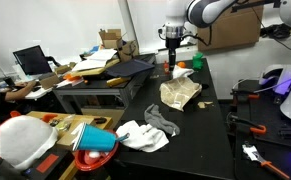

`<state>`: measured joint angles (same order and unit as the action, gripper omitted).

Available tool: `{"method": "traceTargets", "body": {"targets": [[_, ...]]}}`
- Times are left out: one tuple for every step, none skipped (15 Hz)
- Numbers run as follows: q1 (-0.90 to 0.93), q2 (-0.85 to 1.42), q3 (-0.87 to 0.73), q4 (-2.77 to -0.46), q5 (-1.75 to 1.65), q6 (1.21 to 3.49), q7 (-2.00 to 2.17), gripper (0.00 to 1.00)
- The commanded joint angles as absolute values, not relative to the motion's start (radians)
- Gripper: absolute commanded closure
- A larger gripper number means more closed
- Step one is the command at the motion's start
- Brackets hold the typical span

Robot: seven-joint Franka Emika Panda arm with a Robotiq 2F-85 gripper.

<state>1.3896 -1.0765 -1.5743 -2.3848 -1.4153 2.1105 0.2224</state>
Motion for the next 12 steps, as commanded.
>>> {"method": "traceTargets", "body": {"targets": [[1.435,-1.027,-1.55,-2.349,-1.223,2.101,0.249,0.0],[1.456,-1.008,-1.552,-2.332,-1.168,2.098,0.272,0.0],[1.478,-0.988,-1.555,-2.313,-1.114,2.096,0.297,0.0],[1.499,-0.967,-1.561,-2.296,-1.064,2.098,0.319,0.0],[1.522,-0.941,-1.568,-2.279,-1.022,2.105,0.346,0.0],[1.544,-0.914,-1.576,-2.263,-0.978,2.109,0.37,0.0],[1.568,-0.879,-1.586,-2.248,-0.936,2.11,0.399,0.0],[1.591,-0.841,-1.6,-2.235,-0.897,2.111,0.43,0.0],[1.611,-0.807,-1.614,-2.224,-0.852,2.105,0.444,0.0],[1.631,-0.766,-1.63,-2.217,-0.811,2.103,0.464,0.0],[1.65,-0.73,-1.647,-2.212,-0.763,2.092,0.468,0.0],[1.664,-0.692,-1.662,-2.213,-0.717,2.085,0.473,0.0]]}}
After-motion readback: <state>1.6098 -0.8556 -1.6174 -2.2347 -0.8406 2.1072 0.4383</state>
